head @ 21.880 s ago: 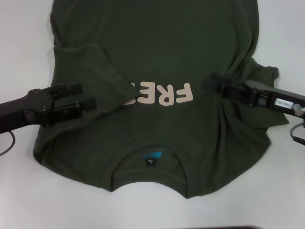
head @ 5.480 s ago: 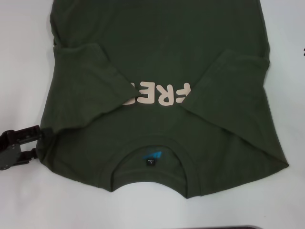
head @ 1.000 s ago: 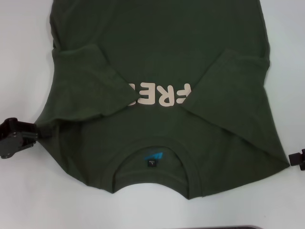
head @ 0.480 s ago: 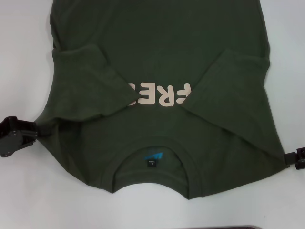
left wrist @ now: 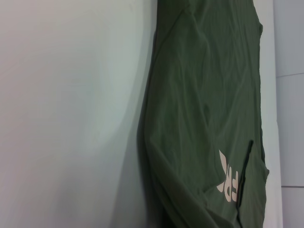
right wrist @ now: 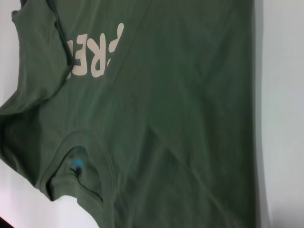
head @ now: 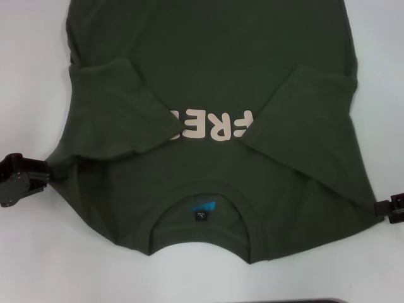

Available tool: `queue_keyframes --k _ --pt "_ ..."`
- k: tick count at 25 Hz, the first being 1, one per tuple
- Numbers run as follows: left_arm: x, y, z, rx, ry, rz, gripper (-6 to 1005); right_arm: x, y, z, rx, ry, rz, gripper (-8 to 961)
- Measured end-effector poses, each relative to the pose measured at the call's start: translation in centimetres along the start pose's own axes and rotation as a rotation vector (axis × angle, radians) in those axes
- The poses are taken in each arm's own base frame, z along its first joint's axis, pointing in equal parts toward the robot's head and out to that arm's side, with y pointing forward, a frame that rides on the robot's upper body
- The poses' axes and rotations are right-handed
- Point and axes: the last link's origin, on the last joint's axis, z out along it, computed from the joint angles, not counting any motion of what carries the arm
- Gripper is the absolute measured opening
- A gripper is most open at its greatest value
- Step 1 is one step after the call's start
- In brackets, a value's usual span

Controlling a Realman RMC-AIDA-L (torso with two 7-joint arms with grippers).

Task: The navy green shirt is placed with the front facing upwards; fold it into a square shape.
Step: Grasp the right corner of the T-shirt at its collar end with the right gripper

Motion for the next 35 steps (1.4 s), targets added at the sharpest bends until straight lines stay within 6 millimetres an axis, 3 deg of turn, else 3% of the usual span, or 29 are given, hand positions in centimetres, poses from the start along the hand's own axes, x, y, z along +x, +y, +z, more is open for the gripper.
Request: queue_keyframes --k 35 --pt "0.01 -0.03 0.03 0.005 -0.002 -0.006 62 -0.03 -0.31 0.75 0.004 -0.011 0.021 653"
